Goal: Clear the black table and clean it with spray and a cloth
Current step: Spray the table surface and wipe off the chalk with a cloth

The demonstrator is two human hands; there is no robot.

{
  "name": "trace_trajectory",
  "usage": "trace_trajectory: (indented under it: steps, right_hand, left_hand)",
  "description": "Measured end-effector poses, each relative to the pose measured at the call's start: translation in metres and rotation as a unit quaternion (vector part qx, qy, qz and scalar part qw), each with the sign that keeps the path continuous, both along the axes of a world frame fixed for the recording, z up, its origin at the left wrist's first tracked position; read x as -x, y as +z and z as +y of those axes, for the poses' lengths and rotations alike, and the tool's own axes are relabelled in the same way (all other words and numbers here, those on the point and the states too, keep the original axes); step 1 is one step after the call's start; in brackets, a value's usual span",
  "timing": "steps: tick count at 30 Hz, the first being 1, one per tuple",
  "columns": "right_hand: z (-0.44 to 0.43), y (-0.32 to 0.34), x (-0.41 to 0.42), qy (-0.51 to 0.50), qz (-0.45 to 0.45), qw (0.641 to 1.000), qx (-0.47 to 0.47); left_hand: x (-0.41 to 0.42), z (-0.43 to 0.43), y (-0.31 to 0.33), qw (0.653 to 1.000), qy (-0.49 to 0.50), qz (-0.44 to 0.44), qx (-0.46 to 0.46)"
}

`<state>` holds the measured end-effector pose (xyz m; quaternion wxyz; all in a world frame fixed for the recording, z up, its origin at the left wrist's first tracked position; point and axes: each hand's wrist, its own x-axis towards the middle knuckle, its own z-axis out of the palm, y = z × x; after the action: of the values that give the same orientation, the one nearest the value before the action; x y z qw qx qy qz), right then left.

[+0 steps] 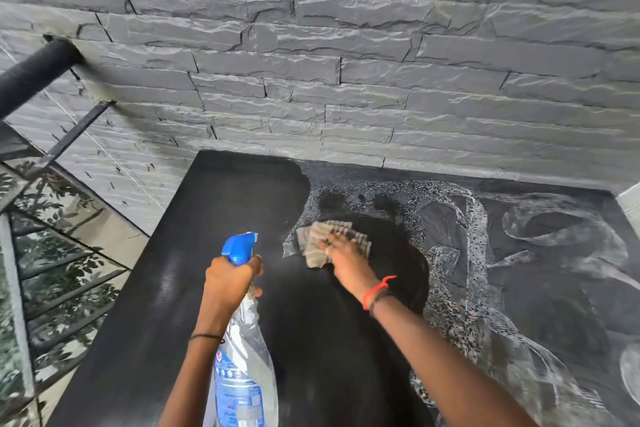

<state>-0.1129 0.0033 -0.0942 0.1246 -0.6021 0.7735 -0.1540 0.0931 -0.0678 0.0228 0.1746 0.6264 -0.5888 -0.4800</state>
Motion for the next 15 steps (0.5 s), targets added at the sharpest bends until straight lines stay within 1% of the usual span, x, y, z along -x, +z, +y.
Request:
trace_trajectory:
  steps: [3,6,10,12,13,15]
  right_hand:
    - [0.026,-0.011,-0.034,0.051,-0.007,0.999,-0.015]
    - [0.067,-0.032,-0.028,0.063,-0.018,0.998,-0.011]
    - [0.105,-0.029,0.021,-0.018,-0.055,0.998,-0.018]
    - [0.111,-0.023,0.057,-0.057,-0.024,0.998,-0.021]
    - [0.107,-0.018,0.077,-0.088,-0.026,0.996,-0.016]
    - [0.081,-0.012,0.112,-0.129,-0.013,0.991,-0.026]
  left_hand:
    - [0.008,-0.007,0.002,1.000,-0.008,0.002,0.005]
    - [0.013,-0.016,0.002,1.000,-0.011,0.002,0.002]
    - [0.016,-0.025,0.001,1.000,-0.024,0.010,-0.001]
    - [0.017,-0.030,-0.001,0.999,-0.031,0.017,0.001]
    - [0.018,-0.032,-0.001,0.999,-0.035,0.019,0.003]
    - [0.018,-0.038,-0.001,0.999,-0.041,0.020,0.006]
